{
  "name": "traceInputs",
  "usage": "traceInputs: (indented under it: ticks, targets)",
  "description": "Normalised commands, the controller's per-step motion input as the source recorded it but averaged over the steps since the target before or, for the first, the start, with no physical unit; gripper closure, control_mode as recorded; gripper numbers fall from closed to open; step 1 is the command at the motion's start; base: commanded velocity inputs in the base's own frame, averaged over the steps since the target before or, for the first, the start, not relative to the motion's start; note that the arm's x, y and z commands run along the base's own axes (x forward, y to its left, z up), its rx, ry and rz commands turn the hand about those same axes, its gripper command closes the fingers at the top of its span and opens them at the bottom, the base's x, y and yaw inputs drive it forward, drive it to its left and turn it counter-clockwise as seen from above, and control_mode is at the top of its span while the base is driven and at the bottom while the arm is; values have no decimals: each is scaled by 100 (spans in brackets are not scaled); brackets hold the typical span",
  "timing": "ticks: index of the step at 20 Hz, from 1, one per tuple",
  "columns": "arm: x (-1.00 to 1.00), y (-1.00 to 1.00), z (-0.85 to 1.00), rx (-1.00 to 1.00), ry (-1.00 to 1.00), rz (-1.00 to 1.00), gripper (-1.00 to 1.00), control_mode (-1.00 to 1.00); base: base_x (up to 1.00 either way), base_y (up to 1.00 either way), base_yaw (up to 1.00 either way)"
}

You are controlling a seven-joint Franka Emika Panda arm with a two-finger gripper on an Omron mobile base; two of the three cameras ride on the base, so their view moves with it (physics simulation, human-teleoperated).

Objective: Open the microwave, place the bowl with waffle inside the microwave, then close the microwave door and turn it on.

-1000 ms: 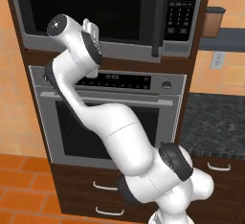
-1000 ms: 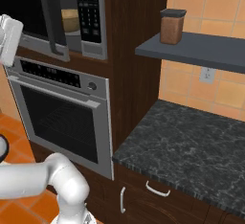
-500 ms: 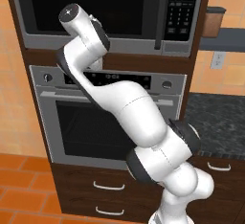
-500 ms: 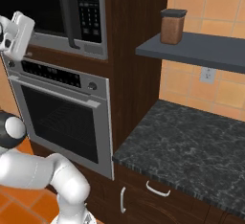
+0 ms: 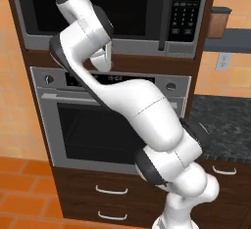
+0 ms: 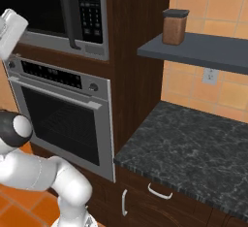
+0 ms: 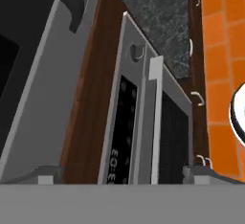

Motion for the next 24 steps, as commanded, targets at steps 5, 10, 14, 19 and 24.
traceInputs:
  ticks: [5, 10, 14, 19, 24]
  targets:
    - [-100, -100, -100, 0, 0, 10, -100, -100, 0, 0, 0]
    - [-100, -100, -95, -7, 0, 14, -100, -100, 0, 0, 0]
    - [-100, -74, 14, -32, 0, 21, -100, -100, 0, 0, 0]
    - [-79, -7, 28, -52, 20, 26, 100, -100, 0, 0, 0]
    - [-36, -9, 51, -50, 30, 27, 100, -100, 0, 0, 0]
